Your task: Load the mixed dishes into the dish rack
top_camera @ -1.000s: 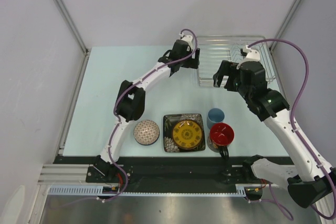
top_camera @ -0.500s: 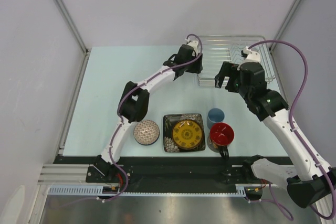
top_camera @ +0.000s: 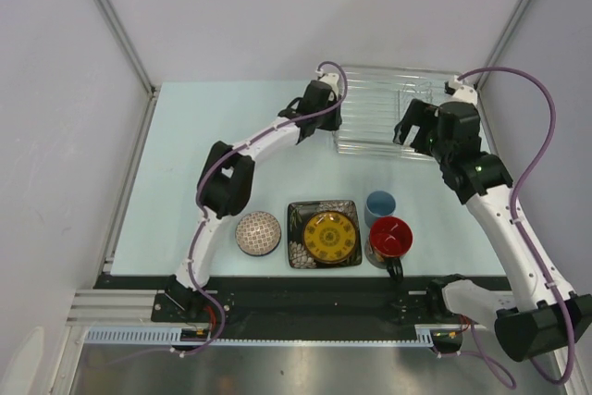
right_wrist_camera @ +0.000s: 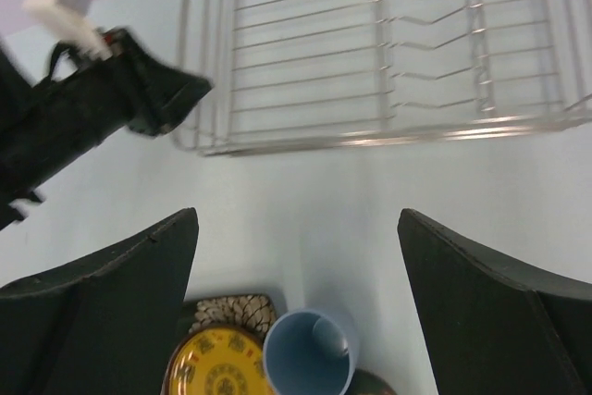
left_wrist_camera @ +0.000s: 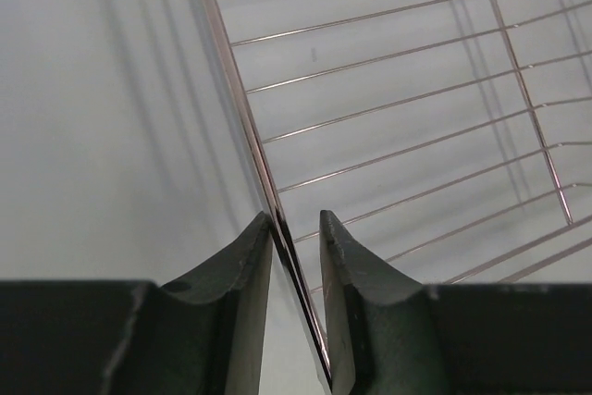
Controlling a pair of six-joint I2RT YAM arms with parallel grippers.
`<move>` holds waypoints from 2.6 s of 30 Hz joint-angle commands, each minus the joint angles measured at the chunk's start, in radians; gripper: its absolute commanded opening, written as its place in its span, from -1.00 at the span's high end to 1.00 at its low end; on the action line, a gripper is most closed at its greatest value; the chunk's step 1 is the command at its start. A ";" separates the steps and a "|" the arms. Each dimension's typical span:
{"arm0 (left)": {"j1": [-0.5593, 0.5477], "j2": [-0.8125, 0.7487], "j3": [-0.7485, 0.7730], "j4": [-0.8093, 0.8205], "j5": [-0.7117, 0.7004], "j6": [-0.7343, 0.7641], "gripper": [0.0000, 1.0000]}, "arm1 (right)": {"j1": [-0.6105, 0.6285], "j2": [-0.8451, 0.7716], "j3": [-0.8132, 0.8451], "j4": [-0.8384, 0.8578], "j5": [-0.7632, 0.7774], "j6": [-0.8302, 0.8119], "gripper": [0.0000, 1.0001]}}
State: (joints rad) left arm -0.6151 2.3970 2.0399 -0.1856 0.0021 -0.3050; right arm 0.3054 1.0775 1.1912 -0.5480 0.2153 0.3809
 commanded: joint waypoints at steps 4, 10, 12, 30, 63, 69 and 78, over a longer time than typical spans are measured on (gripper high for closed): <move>0.106 -0.222 -0.257 -0.141 -0.079 0.090 0.45 | -0.107 0.080 -0.001 0.066 0.005 -0.013 -0.90; 0.146 -0.407 -0.480 -0.137 -0.111 0.116 0.50 | -0.183 0.194 0.001 0.062 -0.005 0.055 -0.89; 0.158 -0.450 -0.523 -0.138 -0.109 0.115 0.51 | -0.203 0.246 0.005 0.060 -0.013 0.069 -0.89; 0.206 -0.759 -0.852 -0.164 -0.152 0.141 0.56 | -0.193 0.728 0.284 0.059 -0.206 0.108 -0.78; 0.244 -0.989 -1.072 -0.242 -0.134 0.222 0.61 | -0.072 1.004 0.637 0.002 -0.295 0.049 -0.74; 0.244 -1.024 -1.049 -0.296 -0.106 0.204 0.60 | -0.057 1.088 0.815 -0.084 -0.283 0.007 -0.76; 0.271 -1.038 -1.017 -0.270 -0.146 0.250 0.56 | -0.051 1.033 0.734 -0.130 -0.141 0.013 -0.88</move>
State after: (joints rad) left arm -0.3679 1.3968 0.9688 -0.4721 -0.1291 -0.1040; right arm 0.2478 2.1826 1.9781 -0.6529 -0.0254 0.4065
